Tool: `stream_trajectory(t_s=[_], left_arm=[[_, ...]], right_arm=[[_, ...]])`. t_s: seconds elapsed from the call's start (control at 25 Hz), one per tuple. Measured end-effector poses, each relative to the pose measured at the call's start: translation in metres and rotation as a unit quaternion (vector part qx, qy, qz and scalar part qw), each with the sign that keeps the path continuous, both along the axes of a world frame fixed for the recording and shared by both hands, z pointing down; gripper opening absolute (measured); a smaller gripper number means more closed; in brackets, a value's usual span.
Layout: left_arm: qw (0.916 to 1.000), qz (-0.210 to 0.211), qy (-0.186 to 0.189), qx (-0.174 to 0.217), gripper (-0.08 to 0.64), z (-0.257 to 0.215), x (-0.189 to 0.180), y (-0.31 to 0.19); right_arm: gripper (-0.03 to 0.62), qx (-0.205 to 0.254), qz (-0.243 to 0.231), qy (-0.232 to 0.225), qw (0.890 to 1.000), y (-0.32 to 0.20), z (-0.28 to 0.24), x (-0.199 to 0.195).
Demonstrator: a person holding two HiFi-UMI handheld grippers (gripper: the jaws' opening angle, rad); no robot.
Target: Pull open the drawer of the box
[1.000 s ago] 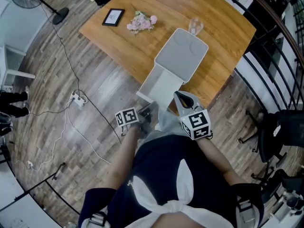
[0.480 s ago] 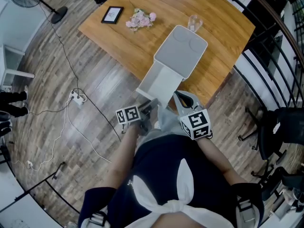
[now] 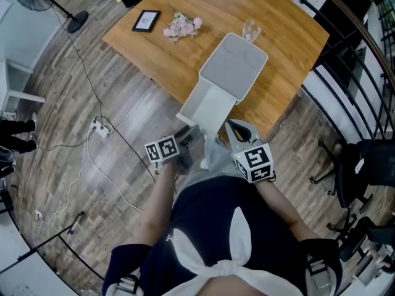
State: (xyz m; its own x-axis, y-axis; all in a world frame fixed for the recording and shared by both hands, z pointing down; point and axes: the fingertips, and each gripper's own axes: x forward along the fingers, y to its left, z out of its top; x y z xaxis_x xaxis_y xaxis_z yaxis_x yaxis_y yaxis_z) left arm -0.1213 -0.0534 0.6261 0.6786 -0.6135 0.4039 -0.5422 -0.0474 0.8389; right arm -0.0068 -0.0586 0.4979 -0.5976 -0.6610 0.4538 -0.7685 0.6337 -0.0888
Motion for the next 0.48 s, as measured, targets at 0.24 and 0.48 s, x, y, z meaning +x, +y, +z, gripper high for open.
stream_trajectory(t_s=[0.24,0.48], left_arm=[[0.9951,-0.007,-0.092,0.037,0.279,-0.018,-0.031,-0.009],[0.9850,-0.010,-0.149,0.087,0.278,-0.051,-0.035,-0.016]], right_arm=[[-0.002,0.008,-0.003,0.000,1.000,0.006,-0.006,-0.003],[-0.002,0.018,-0.004,-0.002,1.000,0.009,-0.012,-0.005]])
